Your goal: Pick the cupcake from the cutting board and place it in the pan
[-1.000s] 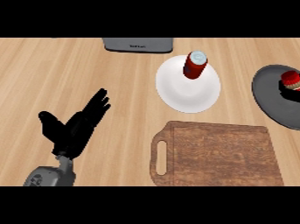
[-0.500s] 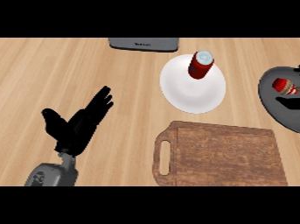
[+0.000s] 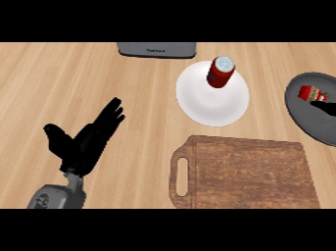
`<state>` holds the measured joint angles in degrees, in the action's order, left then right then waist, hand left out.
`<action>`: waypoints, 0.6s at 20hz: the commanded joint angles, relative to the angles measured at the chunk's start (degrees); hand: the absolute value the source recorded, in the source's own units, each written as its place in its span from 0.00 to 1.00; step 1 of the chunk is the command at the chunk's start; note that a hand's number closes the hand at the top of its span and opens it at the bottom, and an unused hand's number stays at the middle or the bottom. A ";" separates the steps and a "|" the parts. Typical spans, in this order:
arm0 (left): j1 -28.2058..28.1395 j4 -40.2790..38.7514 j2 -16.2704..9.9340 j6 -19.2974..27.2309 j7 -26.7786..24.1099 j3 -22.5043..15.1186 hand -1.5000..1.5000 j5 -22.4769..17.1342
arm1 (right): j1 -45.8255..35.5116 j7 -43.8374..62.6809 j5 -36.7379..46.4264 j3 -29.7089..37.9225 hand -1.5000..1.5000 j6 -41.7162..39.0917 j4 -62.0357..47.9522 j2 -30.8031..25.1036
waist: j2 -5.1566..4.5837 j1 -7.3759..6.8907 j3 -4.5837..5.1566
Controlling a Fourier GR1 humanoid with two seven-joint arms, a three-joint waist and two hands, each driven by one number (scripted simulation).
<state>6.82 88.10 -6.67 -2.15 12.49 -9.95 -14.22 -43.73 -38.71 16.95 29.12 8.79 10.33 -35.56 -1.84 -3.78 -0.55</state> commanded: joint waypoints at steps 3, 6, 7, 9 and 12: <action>0.04 0.10 -0.36 -0.30 0.53 0.14 0.50 0.02 | 1.68 -0.08 -4.31 3.89 0.00 -15.15 -3.40 -5.00 | -0.16 0.32 -0.05; -0.73 -0.77 1.10 0.51 -1.33 -0.15 0.50 0.50 | 4.76 -3.08 -3.75 3.19 0.00 -21.50 -3.76 -6.41 | -0.25 0.49 -0.07; -0.17 0.25 -0.18 -0.66 0.11 0.81 0.50 -0.85 | 5.43 -3.15 -3.40 2.74 0.00 -25.88 -3.79 -8.90 | -0.03 0.74 -0.06; -0.32 0.67 -0.26 -0.12 -0.02 1.15 0.50 -0.55 | 7.85 -6.62 -3.66 2.93 0.00 -29.05 -3.53 -9.22 | 0.13 0.99 -0.09; -0.09 -1.18 0.14 0.47 -1.16 1.08 0.50 0.64 | 9.33 -8.45 -3.32 2.46 0.00 -34.02 -3.42 -10.42 | 0.24 1.30 -0.02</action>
<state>6.34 88.07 -6.55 -1.99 11.99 -9.27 -14.18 -36.78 -44.26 13.63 31.80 -18.13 6.96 -44.21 -1.79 -2.99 -0.62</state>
